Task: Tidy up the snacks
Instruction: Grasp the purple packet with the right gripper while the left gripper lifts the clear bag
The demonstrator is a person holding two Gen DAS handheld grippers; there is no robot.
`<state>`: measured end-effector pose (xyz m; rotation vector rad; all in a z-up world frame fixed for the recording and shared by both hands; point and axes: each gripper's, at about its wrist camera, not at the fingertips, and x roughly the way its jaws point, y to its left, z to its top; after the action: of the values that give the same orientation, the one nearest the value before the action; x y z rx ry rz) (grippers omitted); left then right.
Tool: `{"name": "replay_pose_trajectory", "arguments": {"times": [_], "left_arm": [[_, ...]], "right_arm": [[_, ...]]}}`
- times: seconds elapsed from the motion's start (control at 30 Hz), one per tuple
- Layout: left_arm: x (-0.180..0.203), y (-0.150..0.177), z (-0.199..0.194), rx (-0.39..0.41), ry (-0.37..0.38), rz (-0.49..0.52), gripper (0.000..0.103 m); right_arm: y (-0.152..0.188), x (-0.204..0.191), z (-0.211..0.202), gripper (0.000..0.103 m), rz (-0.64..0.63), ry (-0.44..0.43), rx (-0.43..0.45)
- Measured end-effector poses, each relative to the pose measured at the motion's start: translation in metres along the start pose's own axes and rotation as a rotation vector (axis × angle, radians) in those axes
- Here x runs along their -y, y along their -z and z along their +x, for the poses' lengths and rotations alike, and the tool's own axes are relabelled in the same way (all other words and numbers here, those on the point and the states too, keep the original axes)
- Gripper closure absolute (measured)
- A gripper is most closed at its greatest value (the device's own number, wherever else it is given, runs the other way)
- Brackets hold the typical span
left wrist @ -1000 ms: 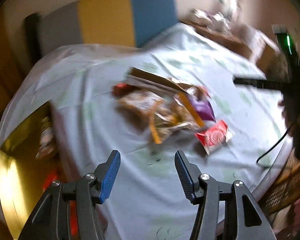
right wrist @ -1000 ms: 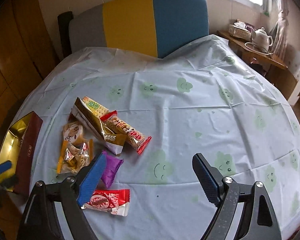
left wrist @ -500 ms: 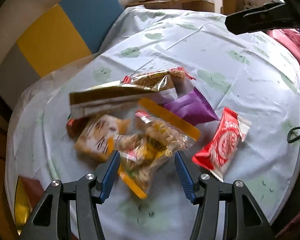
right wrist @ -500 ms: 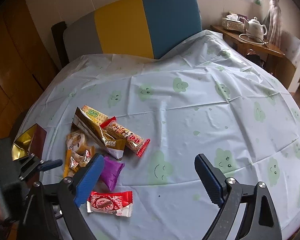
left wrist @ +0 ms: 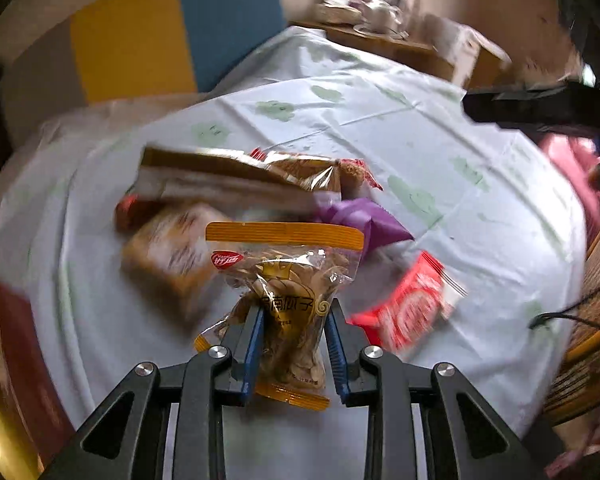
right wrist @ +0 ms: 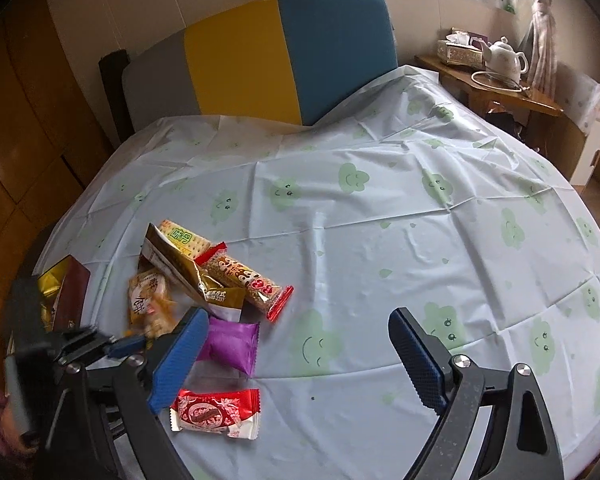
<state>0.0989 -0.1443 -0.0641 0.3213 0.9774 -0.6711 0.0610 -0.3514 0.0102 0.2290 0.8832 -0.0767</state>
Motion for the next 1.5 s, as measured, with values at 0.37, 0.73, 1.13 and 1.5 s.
{"name": "replay_pose_trajectory", "arguments": {"times": [0.37,0.73,1.13,1.5], "left_arm": [[-0.003,0.063,-0.028,0.015,-0.071,-0.119,0.072],[-0.015,0.073,-0.03,0.061,-0.016,-0.178,0.07],[-0.018,0.076,-0.03,0.078,0.002,-0.204,0.07],[-0.02,0.076,-0.037,0.069,0.005,-0.236,0.072]], "right_arm": [[0.022,-0.045,0.021,0.024,-0.238,-0.067,-0.104],[0.033,-0.084,0.051,0.036,-0.485,-0.058,-0.215],[0.032,-0.109,0.098,0.053,-0.65,-0.031,-0.302],[0.036,-0.09,0.085,0.081,-0.491,-0.14,-0.241]]}}
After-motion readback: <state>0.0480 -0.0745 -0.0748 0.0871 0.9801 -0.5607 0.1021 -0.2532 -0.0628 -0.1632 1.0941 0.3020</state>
